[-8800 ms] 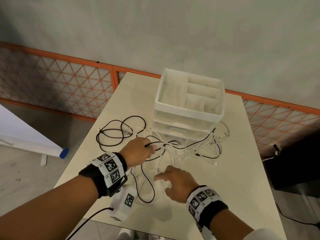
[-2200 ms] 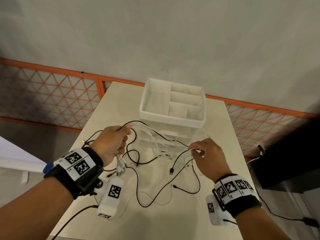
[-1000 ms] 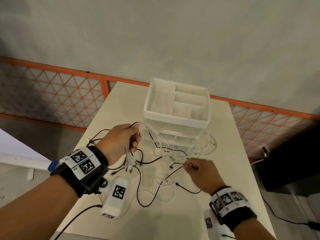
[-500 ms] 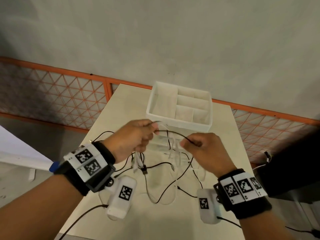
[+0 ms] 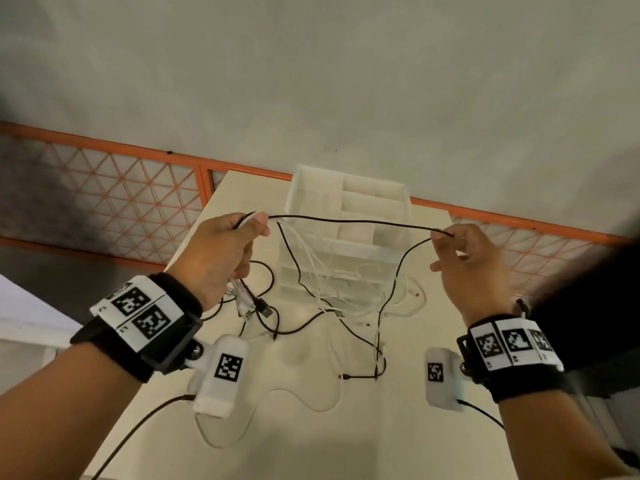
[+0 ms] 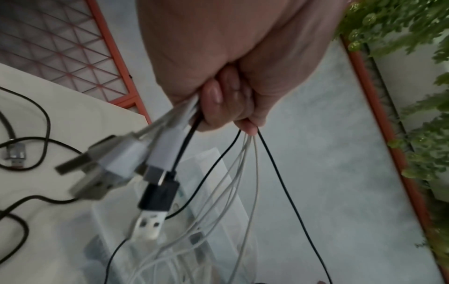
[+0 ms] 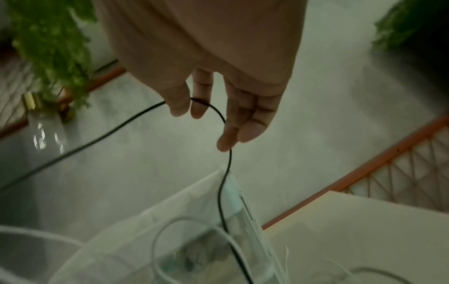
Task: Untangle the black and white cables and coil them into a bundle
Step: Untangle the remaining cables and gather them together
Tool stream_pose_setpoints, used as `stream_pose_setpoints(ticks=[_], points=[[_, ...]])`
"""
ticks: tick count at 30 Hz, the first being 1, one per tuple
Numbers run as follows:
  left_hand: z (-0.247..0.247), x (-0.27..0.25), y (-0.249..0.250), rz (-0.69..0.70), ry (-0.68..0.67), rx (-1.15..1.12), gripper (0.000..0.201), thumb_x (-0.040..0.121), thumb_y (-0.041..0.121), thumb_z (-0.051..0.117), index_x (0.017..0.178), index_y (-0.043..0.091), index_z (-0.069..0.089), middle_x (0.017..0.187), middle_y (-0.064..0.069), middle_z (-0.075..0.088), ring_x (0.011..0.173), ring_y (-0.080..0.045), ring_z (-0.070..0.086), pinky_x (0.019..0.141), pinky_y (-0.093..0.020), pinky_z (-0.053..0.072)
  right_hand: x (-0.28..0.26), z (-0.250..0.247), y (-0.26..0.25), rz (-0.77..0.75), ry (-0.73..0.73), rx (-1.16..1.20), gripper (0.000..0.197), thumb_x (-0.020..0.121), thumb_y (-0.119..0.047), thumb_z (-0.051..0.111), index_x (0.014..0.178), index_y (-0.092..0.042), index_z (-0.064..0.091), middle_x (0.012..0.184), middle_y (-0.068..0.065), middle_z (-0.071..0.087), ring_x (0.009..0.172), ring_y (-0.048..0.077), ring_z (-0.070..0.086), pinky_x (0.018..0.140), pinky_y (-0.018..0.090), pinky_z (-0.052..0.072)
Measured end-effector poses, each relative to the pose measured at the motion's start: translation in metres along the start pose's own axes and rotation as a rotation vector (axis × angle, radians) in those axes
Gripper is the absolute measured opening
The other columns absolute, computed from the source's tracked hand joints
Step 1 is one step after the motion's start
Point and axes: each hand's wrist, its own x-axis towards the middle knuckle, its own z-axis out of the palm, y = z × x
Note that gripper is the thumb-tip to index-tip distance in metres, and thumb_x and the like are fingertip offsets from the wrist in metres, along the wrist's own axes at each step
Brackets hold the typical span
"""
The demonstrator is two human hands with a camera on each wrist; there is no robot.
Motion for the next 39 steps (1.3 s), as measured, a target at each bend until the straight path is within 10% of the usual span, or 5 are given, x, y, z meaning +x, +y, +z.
stream_pose_setpoints(ticks=[9, 15, 24, 31, 39], points=[[-0.003, 0.005, -0.010, -0.001, 0.100, -0.072, 0.024, 0.098, 0.029, 0.058, 0.082, 0.012, 0.061, 0.044, 0.011, 0.030, 0.039, -0.008, 0.022, 0.038, -0.021, 0.024, 0.000, 0.007, 0.004, 0.030, 0.126, 0.026, 0.021, 0.097, -0.042, 0.059, 0.102, -0.022, 0.057, 0.121, -0.004, 0.070, 0.081, 0.012, 0.070, 0.046, 0.007, 0.042], [-0.011, 0.011, -0.011, -0.024, 0.160, -0.138, 0.021, 0.099, 0.027, 0.056, 0.086, 0.012, 0.060, 0.043, 0.011, 0.029, 0.037, -0.006, 0.023, 0.036, -0.019, 0.024, 0.001, 0.014, 0.052, 0.367, 0.056, -0.121, 0.051, 0.081, -0.073, 0.042, 0.076, -0.028, 0.066, 0.083, 0.003, 0.073, 0.084, 0.033, 0.071, 0.086, 0.054, 0.057], [-0.013, 0.013, -0.023, -0.046, 0.164, -0.111, 0.019, 0.100, 0.025, 0.055, 0.087, 0.011, 0.060, 0.045, 0.011, 0.029, 0.037, -0.006, 0.023, 0.036, -0.018, 0.023, 0.011, -0.004, 0.016, 0.037, 0.298, 0.071, 0.039, 0.098, -0.062, 0.043, 0.097, -0.028, 0.063, 0.086, 0.002, 0.073, 0.082, 0.020, 0.066, 0.081, 0.035, 0.050], [-0.009, 0.000, -0.004, 0.009, -0.020, -0.016, 0.022, 0.098, 0.027, 0.057, 0.092, 0.007, 0.065, 0.047, 0.010, 0.025, 0.041, -0.009, 0.020, 0.038, -0.021, 0.022, -0.016, 0.008, 0.071, 0.257, -0.281, -0.380, 0.063, 0.090, -0.009, 0.058, 0.146, -0.033, 0.045, 0.113, 0.004, 0.070, 0.108, 0.029, 0.064, 0.093, 0.036, 0.050], [0.046, -0.035, 0.024, 0.254, -0.444, 0.441, 0.021, 0.097, 0.028, 0.058, 0.090, 0.013, 0.070, 0.046, 0.019, 0.050, 0.040, 0.002, 0.042, 0.049, -0.016, 0.035, -0.053, 0.042, -0.044, -0.149, -0.642, 0.064, 0.065, 0.077, -0.043, 0.082, 0.136, -0.042, 0.054, 0.053, -0.010, 0.055, 0.046, 0.002, 0.046, 0.051, 0.013, 0.040]])
